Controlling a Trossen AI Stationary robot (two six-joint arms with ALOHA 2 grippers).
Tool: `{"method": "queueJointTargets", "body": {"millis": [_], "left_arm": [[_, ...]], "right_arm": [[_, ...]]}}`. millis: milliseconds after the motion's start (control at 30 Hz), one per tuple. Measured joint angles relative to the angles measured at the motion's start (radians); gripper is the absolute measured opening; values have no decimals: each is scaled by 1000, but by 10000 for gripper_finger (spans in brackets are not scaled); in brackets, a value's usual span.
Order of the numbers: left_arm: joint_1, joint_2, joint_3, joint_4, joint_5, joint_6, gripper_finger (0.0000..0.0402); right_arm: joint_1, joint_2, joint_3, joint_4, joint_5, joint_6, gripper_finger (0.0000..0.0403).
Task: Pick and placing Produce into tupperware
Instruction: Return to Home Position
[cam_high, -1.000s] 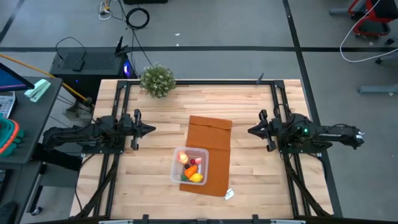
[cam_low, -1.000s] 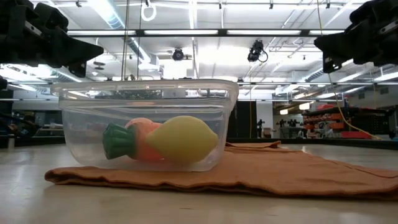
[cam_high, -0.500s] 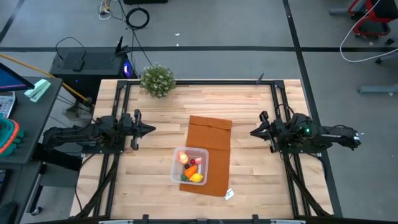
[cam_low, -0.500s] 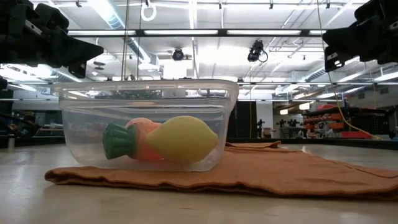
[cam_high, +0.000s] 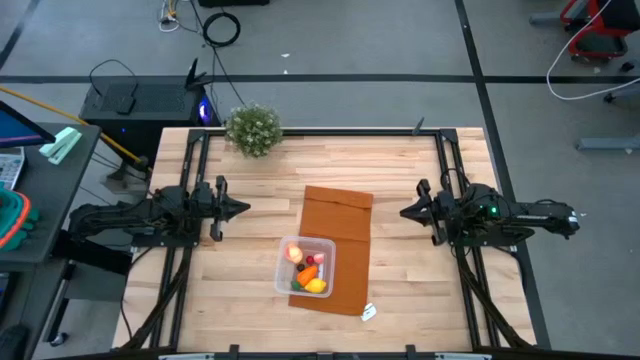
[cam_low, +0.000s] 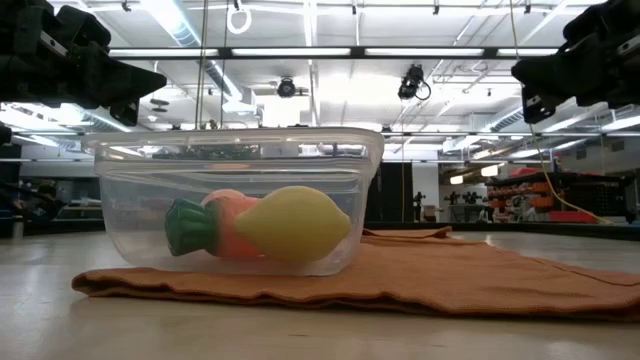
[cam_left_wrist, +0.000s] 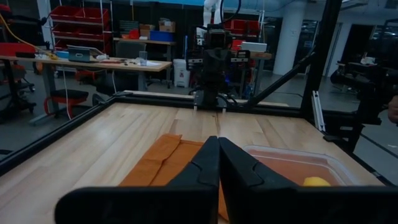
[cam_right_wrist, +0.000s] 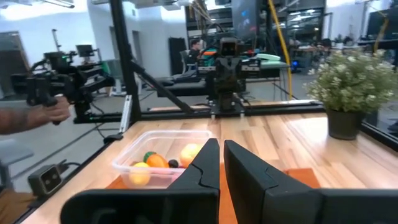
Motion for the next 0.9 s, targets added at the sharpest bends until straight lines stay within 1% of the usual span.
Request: {"method": "queueJointTargets", "body": {"millis": [167,300,367,633,900], "left_arm": [[1,0,0,2,-1,3,20],[1,-1,0,15,-37,6,6],[1,0,0,15,-38,6,6],[0,0,0,-8,-35,0,36],[0,0,0,-32,-34,4,28]], "right_arm": [[0,0,0,-6,17,4,0],[0,0,-1,-13,21,16,0],[0,0,-1,-13,20,25,0],[0,1,8,-44,21,75,0],[0,1,10,-46,21,74,0]]}}
